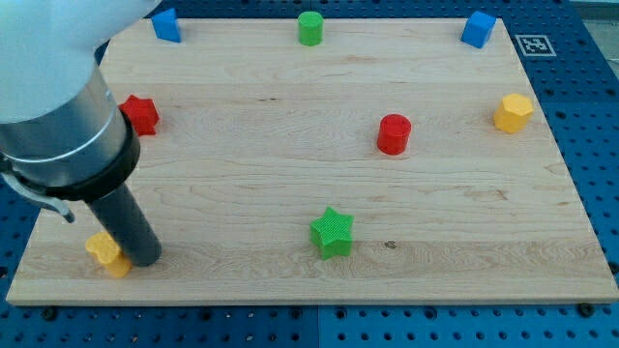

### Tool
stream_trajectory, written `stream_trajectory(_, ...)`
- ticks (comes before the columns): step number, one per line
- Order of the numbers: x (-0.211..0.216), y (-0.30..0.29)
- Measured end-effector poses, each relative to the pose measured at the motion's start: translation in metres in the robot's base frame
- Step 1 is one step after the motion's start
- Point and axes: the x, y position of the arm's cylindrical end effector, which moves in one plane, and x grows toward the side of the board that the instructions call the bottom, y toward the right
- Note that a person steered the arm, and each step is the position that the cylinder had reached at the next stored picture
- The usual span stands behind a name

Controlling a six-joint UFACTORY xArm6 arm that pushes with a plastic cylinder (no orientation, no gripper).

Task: Push the red circle slightly to the bottom right side of the board

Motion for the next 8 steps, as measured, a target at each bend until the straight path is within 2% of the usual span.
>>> stream_trajectory(2,0.001,-0.027)
stream_trajectory(3,0.000,-0.019)
stream_trajectory(5,-0.028,0.076)
stream_trajectory(6,-0.028,0.107)
stream_trajectory(7,-0.028,0.107)
stream_trajectory(8,-0.054,0.098)
